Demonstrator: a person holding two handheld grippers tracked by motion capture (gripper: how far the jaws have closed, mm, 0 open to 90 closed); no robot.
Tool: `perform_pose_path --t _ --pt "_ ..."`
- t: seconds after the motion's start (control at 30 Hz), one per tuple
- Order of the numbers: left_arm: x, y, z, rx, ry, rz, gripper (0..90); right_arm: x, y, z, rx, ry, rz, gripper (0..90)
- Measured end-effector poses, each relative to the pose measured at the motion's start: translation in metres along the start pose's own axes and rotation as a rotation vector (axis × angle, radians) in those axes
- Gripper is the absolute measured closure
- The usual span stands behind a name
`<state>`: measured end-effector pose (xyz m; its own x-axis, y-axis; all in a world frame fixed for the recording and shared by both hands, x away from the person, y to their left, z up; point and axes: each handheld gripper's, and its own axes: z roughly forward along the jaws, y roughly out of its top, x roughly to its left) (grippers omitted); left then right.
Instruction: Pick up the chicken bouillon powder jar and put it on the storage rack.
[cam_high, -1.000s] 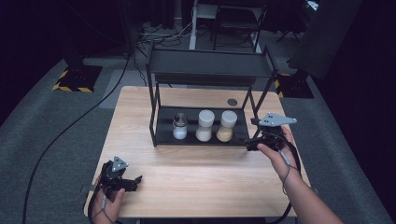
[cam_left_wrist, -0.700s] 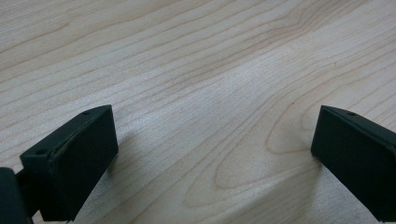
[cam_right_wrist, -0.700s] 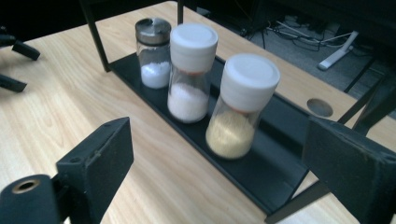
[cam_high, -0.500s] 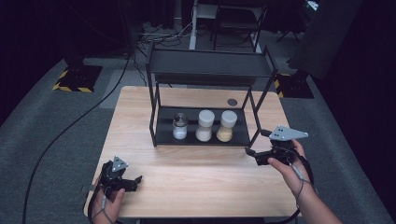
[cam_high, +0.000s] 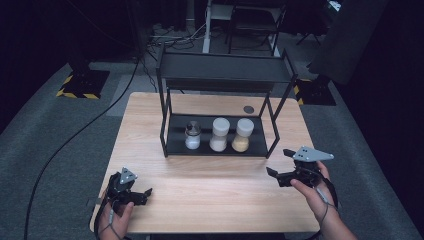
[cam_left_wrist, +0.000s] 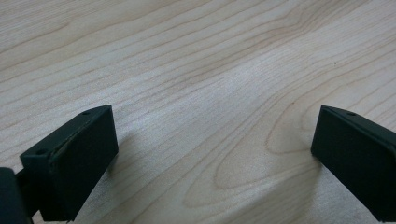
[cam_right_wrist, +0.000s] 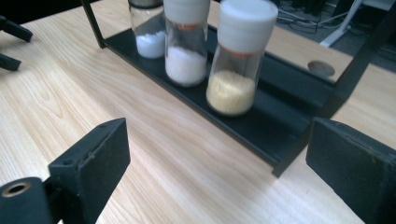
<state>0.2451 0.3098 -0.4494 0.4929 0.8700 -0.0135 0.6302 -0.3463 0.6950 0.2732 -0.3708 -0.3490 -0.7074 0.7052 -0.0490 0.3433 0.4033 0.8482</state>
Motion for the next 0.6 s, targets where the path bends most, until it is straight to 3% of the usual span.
perform_pose_path --t 0.6 --pt "0.0 0.0 0.0 0.0 0.0 0.0 0.0 -0.003 -0.05 0.007 0.045 -0.026 0.031 5.4"
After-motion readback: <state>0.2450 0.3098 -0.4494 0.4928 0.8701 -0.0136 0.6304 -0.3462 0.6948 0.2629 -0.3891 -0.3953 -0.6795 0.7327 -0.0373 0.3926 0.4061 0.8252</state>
